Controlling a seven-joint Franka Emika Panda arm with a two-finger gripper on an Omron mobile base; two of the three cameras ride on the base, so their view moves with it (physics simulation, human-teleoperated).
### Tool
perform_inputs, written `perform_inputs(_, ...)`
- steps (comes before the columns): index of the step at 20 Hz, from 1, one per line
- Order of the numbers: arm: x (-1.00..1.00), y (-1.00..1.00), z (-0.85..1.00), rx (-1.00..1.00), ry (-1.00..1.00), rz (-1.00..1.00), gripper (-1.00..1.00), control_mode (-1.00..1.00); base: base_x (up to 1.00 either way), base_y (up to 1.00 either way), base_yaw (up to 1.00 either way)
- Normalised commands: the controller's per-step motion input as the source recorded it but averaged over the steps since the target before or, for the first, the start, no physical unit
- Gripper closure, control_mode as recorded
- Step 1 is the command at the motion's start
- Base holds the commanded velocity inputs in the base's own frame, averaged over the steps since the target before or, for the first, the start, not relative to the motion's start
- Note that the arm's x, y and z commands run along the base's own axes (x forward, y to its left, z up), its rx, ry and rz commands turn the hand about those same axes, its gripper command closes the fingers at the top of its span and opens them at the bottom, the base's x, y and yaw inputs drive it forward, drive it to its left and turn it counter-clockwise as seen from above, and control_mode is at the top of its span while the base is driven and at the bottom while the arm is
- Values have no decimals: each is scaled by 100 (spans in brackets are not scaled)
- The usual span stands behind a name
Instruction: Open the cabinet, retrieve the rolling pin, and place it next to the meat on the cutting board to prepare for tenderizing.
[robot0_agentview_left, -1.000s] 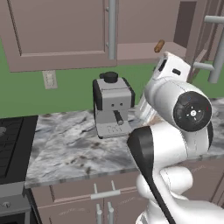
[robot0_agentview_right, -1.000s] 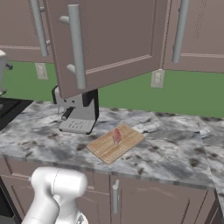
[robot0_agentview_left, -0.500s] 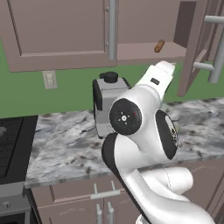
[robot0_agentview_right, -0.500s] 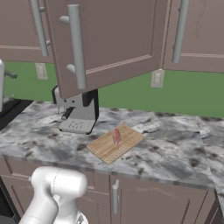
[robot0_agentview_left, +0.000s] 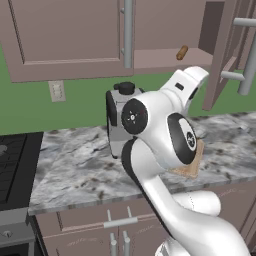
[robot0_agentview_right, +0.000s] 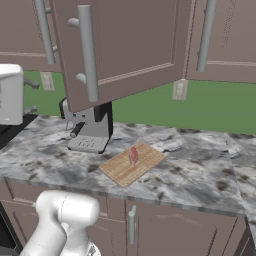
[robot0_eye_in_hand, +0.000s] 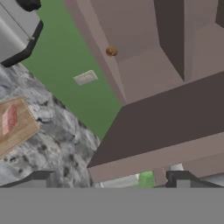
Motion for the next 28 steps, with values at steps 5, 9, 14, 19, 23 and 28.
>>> perform_inputs(5, 40, -11, 0, 0, 0, -5, -100, -100, 0, 0, 0)
perform_inputs(9, 16, -16, 2, 0, 0, 0, -100, -100, 0, 0, 0)
perform_inputs(14, 10, -33, 5, 0, 1, 0, -100, -100, 0, 0, 0)
perform_inputs(19, 10, -38, 3, 0, 2, 0, -100, -100, 0, 0, 0)
perform_inputs(23, 20, -41, 7, 0, 5, 0, -100, -100, 0, 0, 0)
perform_inputs(28, -5, -46, 5, 0, 1, 0, -100, -100, 0, 0, 0)
